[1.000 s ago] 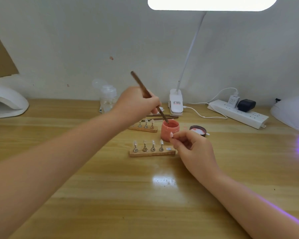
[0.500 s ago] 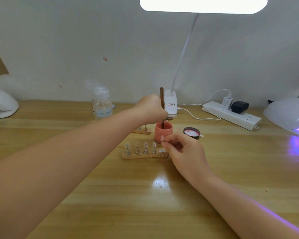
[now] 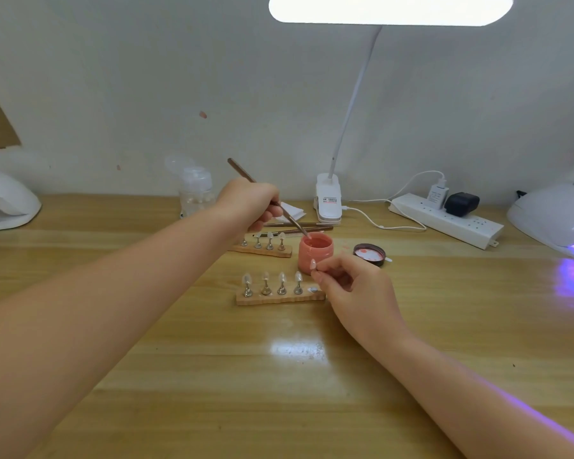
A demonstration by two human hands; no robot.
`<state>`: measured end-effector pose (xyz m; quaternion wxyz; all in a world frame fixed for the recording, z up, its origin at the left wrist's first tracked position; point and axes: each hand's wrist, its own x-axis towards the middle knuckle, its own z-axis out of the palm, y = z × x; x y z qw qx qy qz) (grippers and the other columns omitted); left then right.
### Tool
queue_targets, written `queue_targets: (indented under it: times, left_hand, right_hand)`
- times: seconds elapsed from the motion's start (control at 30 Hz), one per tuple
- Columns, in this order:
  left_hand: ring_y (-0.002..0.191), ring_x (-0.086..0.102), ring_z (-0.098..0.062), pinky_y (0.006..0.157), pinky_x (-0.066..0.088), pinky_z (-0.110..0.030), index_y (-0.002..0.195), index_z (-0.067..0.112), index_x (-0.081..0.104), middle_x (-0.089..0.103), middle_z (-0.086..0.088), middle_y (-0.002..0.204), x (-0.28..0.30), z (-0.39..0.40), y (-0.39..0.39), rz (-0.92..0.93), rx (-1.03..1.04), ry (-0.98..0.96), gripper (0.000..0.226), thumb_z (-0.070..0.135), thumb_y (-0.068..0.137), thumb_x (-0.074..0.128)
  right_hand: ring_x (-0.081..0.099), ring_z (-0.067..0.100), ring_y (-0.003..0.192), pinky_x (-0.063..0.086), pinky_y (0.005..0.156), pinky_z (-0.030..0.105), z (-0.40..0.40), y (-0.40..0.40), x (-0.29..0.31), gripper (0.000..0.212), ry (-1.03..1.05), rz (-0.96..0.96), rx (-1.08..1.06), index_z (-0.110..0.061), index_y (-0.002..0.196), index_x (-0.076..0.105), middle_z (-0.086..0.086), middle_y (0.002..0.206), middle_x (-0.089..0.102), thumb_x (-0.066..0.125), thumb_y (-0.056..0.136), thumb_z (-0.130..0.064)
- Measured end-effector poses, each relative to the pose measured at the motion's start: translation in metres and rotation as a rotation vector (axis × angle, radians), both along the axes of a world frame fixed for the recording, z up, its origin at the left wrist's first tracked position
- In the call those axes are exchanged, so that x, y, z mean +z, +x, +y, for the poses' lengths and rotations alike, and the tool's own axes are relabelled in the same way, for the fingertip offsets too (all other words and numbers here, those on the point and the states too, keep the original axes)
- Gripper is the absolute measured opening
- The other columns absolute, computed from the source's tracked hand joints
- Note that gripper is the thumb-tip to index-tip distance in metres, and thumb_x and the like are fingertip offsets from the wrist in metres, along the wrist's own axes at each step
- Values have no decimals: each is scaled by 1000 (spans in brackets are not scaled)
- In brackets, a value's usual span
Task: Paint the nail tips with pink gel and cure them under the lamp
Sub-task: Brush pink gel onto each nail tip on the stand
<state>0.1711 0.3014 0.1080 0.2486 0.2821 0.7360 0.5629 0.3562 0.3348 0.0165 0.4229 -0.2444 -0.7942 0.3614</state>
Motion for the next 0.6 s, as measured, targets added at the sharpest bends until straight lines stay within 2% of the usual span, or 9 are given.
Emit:
queue_targets:
  times: [0.13, 0.37, 0.6]
  left_hand:
    - [34, 47, -4, 41, 40, -16, 73, 4, 63, 61, 3, 45, -7, -8, -10, -12, 67, 17, 13, 6, 84, 57]
    - [43, 56, -5, 43, 47, -17, 80, 5, 67, 68, -1, 57, -13, -21, -10, -248, -9, 219, 10, 8, 88, 64]
    - [45, 58, -7, 43, 48, -18, 84, 2, 66, 69, -4, 59, -28, -25, -8, -242, -20, 175, 10, 9, 91, 64]
  right_hand:
    - [58, -7, 66, 40, 61, 6, 1, 0, 0, 21, -10, -6, 2, -28, 79, 67, -16, 73, 65, 71, 84, -8]
    - [60, -3, 63, 42, 60, 8, 1, 0, -1, 18, -38, -3, -4, -27, 80, 68, -15, 70, 65, 71, 85, -10]
    - [61, -2, 65, 44, 61, 11, 1, 0, 0, 13, -42, -11, -7, -22, 84, 71, -13, 71, 67, 71, 84, -9]
